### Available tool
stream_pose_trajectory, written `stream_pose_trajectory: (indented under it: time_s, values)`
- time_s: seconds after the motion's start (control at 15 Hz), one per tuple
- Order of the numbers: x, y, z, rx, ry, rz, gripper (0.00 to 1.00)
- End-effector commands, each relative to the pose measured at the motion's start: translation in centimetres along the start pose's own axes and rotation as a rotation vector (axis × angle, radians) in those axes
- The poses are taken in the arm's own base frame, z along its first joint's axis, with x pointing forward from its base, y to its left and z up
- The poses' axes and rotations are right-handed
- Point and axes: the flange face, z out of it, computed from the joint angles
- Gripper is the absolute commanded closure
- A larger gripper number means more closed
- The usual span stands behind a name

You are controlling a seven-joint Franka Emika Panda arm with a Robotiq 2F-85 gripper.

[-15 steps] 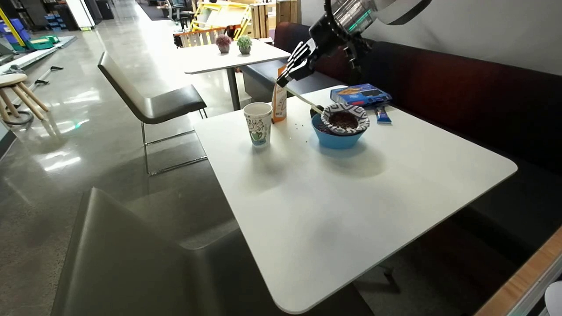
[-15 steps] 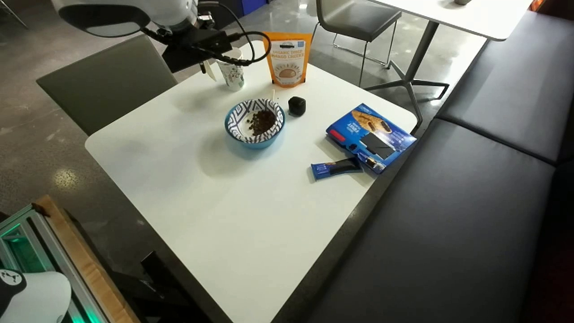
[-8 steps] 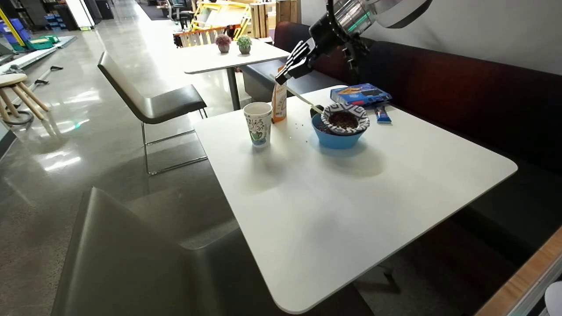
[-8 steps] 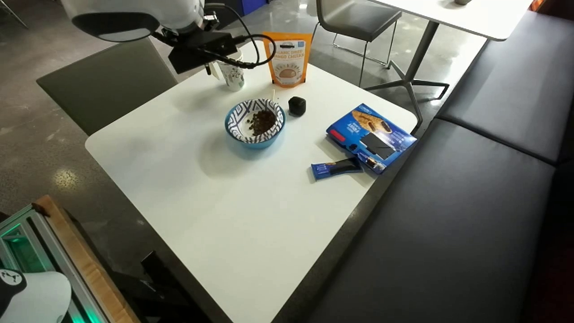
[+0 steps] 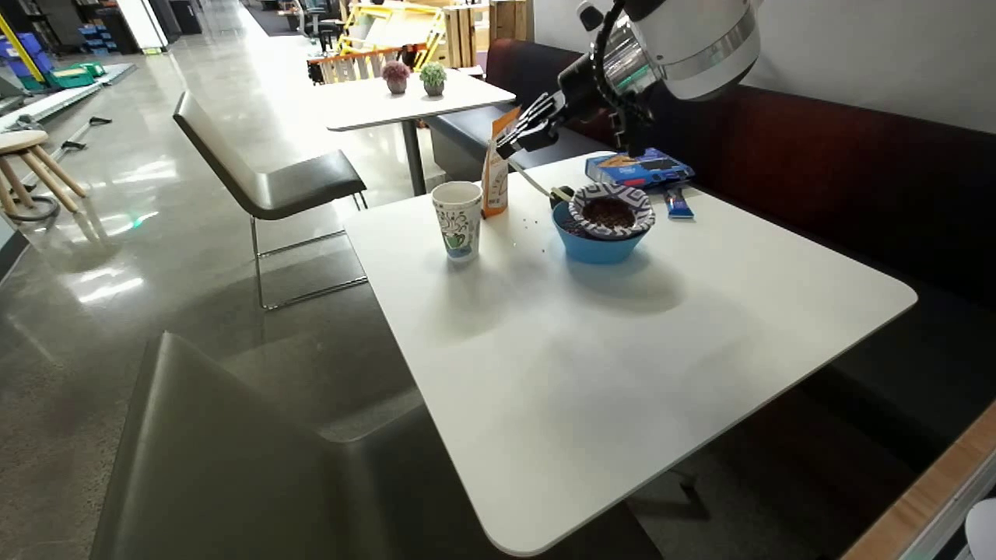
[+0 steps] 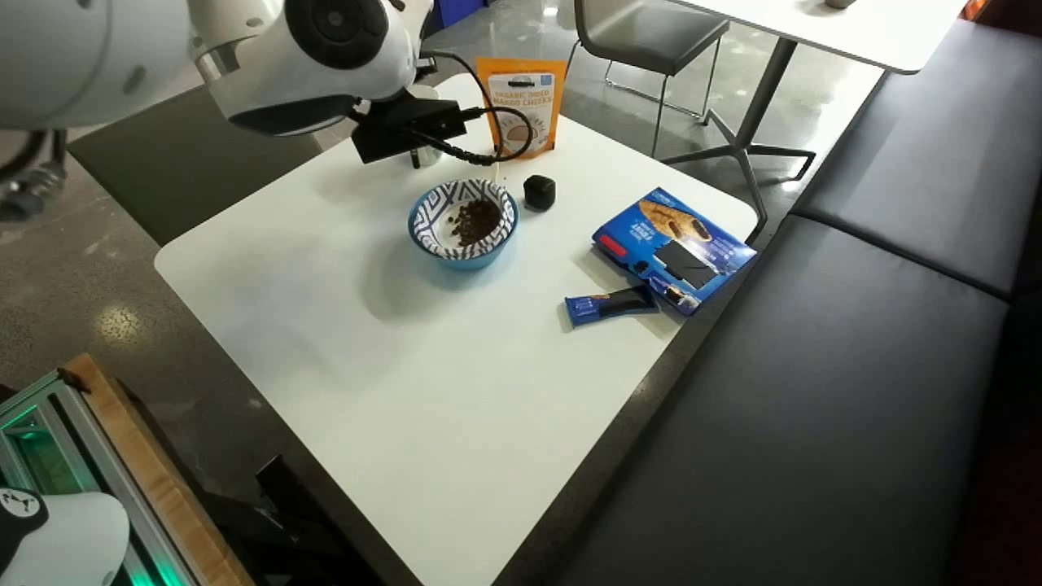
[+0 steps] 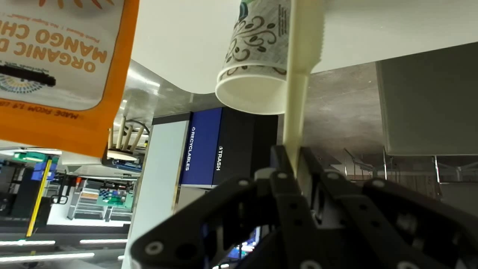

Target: Pick up the knife and place it in the blue bowl

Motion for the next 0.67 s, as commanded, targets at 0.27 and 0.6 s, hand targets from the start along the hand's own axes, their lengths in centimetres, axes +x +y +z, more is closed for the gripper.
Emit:
stream_pose_trajectory:
  time_s: [0.27, 0.6]
  values:
    - [-3.6, 1.7, 3.0, 0.03, 0.093, 0.031, 0.97]
    - [-4.8, 2.6, 3.1, 0.024, 0.094, 0.045, 0.97]
